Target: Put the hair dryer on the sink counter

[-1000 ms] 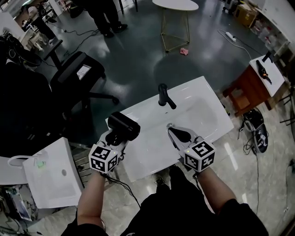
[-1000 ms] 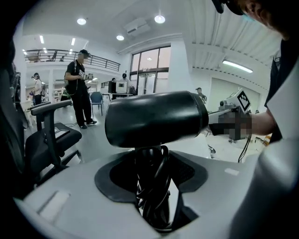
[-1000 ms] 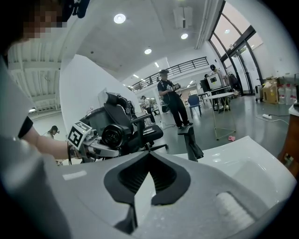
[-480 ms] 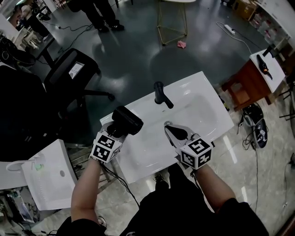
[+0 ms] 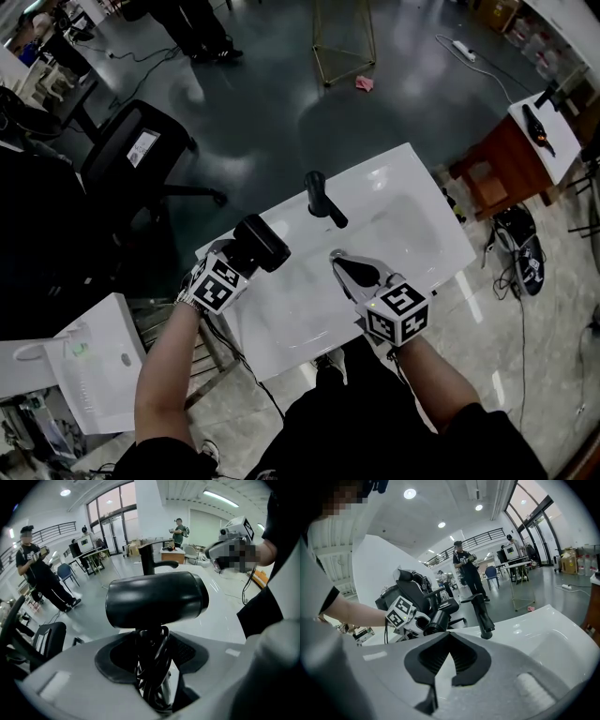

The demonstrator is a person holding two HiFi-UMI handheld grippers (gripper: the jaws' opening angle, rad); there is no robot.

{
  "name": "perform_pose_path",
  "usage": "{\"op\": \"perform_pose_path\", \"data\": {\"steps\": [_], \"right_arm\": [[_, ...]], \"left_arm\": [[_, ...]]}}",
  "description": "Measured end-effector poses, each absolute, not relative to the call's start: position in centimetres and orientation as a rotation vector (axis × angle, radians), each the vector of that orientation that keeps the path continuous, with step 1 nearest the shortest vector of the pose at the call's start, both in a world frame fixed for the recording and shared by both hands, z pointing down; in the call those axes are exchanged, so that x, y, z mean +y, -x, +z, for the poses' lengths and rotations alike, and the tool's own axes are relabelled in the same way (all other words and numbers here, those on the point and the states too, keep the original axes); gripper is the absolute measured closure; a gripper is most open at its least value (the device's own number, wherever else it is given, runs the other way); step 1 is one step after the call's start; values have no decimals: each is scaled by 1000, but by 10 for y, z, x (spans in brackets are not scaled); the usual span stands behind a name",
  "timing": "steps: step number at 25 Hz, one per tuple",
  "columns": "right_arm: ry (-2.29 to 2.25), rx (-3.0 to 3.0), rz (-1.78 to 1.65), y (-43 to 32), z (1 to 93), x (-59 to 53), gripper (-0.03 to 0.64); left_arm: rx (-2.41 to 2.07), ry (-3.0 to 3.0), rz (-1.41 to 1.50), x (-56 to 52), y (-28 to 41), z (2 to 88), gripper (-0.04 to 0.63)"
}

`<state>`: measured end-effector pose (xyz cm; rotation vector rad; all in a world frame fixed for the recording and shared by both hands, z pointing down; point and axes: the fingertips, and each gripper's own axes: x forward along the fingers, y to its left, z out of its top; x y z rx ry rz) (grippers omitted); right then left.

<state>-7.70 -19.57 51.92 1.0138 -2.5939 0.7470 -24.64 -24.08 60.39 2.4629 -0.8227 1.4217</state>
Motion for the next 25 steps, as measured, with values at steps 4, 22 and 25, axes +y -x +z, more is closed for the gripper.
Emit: {"op": "perform_pose_path", "data": {"steps": [4, 22, 25], "right_arm": [[-1011, -2585, 764, 74, 525, -203, 615], [-1008, -2547, 821, 55, 547, -226, 615], [-991, -2546, 823, 57, 549, -229, 615]], "left_arm": [[-730, -2426, 1549, -250, 248, 625, 390], [-433, -2341, 1818, -262, 248, 675, 388], [-419, -2341, 1825, -262, 249, 677, 388]]}}
